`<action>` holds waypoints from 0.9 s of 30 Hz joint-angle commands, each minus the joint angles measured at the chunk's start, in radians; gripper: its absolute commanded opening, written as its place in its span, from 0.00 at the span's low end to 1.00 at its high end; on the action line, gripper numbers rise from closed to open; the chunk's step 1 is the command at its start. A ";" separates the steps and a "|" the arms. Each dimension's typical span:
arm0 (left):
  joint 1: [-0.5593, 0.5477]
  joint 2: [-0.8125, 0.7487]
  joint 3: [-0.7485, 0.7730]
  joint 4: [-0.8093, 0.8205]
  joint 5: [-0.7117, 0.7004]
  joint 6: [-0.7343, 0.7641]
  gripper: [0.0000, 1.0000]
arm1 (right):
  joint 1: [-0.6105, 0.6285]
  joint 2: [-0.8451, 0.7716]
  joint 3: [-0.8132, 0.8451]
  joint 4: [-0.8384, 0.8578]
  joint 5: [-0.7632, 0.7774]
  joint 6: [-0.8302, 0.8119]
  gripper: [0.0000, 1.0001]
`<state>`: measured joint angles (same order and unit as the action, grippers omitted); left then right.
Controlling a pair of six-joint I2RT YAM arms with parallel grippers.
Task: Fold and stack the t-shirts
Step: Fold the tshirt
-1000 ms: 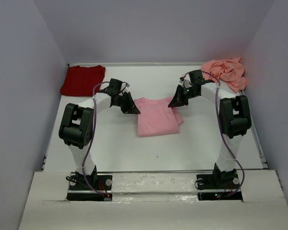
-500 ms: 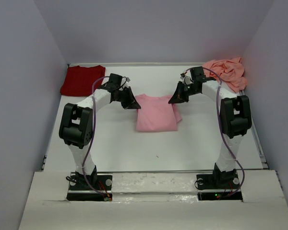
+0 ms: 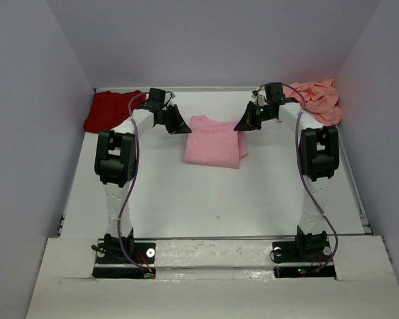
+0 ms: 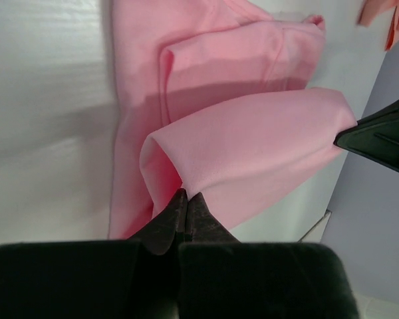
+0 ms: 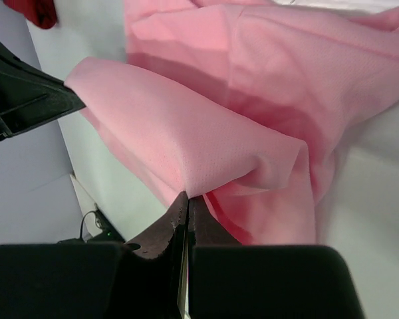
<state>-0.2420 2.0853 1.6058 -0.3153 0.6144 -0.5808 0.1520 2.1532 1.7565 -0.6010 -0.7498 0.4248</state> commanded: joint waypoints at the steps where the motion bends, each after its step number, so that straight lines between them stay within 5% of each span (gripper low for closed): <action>1: 0.013 0.088 0.089 0.034 0.005 0.010 0.00 | -0.020 0.101 0.109 0.000 0.036 -0.015 0.00; 11: 0.006 0.361 0.261 0.128 0.031 -0.037 0.00 | -0.042 0.330 0.304 0.017 0.119 0.002 0.00; 27: 0.004 0.288 0.233 0.053 0.005 0.033 0.00 | -0.042 0.211 0.140 0.056 0.270 -0.043 0.00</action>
<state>-0.2298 2.4351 1.8717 -0.1719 0.6731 -0.6086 0.1177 2.4126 1.9293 -0.5518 -0.5884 0.4252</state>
